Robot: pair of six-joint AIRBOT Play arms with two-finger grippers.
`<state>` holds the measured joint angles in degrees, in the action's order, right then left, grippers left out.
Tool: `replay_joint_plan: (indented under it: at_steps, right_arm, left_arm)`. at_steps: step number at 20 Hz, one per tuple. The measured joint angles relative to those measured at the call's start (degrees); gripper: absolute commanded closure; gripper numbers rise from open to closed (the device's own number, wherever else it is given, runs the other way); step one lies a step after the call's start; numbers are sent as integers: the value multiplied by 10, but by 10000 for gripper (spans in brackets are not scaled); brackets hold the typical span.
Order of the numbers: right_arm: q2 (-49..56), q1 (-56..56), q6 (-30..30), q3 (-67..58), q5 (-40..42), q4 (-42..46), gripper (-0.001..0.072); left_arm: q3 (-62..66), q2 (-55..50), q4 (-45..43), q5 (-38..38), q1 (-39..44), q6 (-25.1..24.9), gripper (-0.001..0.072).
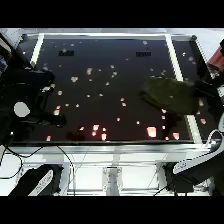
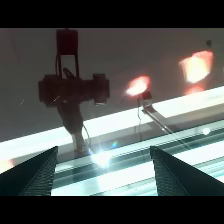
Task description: Fold the clothes and pants, and hang the long-sleeved shirts on hangers.
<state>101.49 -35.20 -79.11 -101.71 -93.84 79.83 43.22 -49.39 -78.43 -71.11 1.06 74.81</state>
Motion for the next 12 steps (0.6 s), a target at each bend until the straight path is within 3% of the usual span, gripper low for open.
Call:
replay_joint_plan:
  at_steps: [10, 11, 12]
  right_arm:
    - [-21, -299, -8, 93, 19, 104, 689]
    - [-23, -316, -8, 96, 20, 108, 549]
    - [-25, -329, -8, 98, 22, 111, 284]
  left_arm:
    - [0, 0, 0, 0, 0, 0, 51]
    - [0, 0, 0, 0, 0, 0, 51]
    - [0, 0, 0, 0, 0, 0, 50]
